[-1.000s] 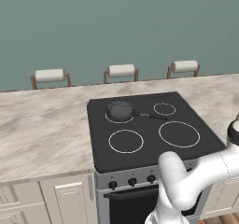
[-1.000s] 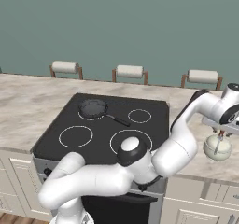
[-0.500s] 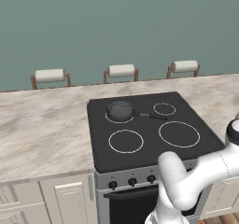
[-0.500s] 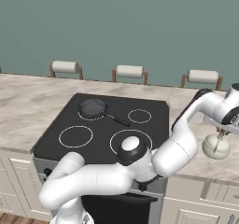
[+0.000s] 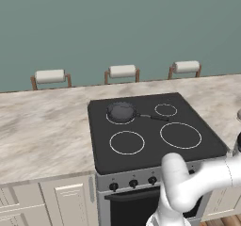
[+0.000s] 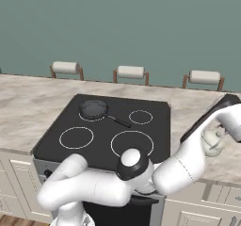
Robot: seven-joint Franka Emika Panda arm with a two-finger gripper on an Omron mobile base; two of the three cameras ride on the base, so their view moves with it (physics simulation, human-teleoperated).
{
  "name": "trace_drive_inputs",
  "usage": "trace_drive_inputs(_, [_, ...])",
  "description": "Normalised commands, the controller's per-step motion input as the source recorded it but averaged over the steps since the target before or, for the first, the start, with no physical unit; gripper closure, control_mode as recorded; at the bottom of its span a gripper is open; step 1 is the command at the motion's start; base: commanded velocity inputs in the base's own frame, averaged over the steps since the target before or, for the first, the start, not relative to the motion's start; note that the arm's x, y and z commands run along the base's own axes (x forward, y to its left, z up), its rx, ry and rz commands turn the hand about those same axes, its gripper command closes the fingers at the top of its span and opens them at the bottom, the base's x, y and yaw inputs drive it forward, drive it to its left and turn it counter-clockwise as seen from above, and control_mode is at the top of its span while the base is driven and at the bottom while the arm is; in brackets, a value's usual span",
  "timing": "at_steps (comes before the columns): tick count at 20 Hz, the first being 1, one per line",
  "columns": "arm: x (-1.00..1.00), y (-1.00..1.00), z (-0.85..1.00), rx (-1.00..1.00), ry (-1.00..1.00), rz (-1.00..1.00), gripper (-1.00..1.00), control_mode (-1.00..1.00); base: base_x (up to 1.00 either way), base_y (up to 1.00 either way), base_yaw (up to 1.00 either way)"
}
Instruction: Pick the kettle from the counter and place it on a stove burner. Then turn the burner on.
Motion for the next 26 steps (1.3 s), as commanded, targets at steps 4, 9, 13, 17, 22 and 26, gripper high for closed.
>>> trace_drive_inputs(4, [-0.18, 0.97, 0.39, 0.21, -0.51, 0.00, 1.00, -1.00, 0.00, 0.00, 0.00])
trace_drive_inputs(9, [-0.01, 1.00, 0.43, 0.20, -0.40, 0.00, 1.00, -1.00, 0.00, 0.00, 0.00])
trace_drive_inputs(13, [0.00, 1.00, 0.39, 0.11, -0.26, -0.02, 1.00, -1.00, 0.00, 0.00, 0.00])
trace_drive_inputs(17, [0.00, 1.00, 0.33, 0.02, -0.17, -0.04, 1.00, -1.00, 0.00, 0.00, 0.00])
trace_drive_inputs(22, [0.00, 1.00, 0.27, 0.00, -0.04, -0.02, 1.00, -1.00, 0.00, 0.00, 0.00])
trace_drive_inputs(26, [0.00, 1.00, 0.34, -0.07, 0.01, 0.00, 1.00, -1.00, 0.00, 0.00, 0.00])
